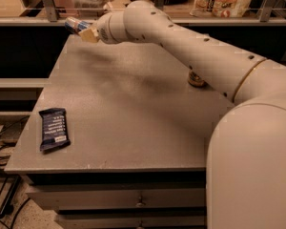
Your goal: Move redbull can near rxbar blueberry
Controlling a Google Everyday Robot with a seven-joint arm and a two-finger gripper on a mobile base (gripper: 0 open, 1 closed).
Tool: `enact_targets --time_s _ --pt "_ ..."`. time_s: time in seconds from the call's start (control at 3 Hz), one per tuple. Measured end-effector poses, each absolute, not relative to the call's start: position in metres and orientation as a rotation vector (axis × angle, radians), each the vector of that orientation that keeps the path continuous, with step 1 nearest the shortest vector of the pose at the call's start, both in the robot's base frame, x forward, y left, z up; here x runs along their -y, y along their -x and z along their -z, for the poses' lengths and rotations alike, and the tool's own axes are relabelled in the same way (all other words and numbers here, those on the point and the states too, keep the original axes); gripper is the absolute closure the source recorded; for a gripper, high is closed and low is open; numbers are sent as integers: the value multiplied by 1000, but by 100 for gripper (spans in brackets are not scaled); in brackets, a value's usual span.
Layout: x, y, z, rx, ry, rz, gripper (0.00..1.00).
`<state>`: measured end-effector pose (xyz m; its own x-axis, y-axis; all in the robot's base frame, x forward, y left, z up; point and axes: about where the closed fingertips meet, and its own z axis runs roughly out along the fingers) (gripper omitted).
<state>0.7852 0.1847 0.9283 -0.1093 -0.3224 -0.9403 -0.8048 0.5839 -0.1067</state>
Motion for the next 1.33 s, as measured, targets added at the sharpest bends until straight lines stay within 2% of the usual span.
enact_targets --time_s 0.33,1.0,1.33 --pt "-175 -757 -957 -1607 1024 -605 100" --pt "-184 -748 -956 -1603 1090 -624 100" --pt "-176 -726 -948 -1649 1185 -605 100"
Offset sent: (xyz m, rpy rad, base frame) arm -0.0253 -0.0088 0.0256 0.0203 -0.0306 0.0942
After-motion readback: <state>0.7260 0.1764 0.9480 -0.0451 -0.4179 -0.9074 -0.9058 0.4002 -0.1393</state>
